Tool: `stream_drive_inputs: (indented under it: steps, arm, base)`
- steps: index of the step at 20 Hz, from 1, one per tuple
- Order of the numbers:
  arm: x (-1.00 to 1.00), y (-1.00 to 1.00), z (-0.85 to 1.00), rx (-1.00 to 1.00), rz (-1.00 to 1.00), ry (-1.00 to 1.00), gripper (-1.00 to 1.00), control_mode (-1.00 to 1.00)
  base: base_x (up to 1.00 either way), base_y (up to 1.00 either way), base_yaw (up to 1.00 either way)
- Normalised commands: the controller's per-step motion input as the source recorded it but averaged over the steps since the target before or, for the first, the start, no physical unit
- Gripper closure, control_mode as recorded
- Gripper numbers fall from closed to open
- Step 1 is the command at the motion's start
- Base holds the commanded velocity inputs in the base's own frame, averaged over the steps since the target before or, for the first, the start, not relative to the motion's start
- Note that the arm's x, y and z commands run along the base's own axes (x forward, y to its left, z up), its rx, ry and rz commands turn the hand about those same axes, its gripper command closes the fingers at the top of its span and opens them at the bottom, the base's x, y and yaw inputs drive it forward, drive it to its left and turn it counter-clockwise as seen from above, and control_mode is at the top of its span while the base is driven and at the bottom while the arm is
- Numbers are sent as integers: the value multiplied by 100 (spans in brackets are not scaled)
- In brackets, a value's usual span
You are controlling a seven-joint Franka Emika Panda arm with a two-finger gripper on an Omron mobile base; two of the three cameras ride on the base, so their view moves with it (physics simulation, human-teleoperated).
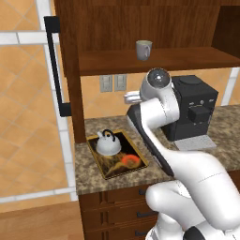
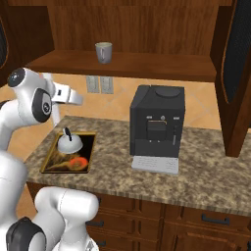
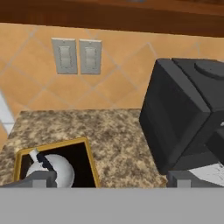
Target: Pick the kettle from the counter and place it on the tray. Then pick the mug from the cabinet and place it on the tray. Then close the cabinet doors.
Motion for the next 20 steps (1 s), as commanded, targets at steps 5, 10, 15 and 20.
stream_drive_inputs:
  steps: [5,10,15,20]
  arm:
    - [-6,-38,67,0,0,-3,-100,-100]
    - [3,-32,65,0,0,-10,-100,-100]
    - [18,-19,67,0,4,-5,-100,-100]
    - [46,-19,40,0,18,-2,-100,-100]
  base:
    - [0,0,0]
    - [0,0,0]
    - [0,0,0]
    - [0,0,0]
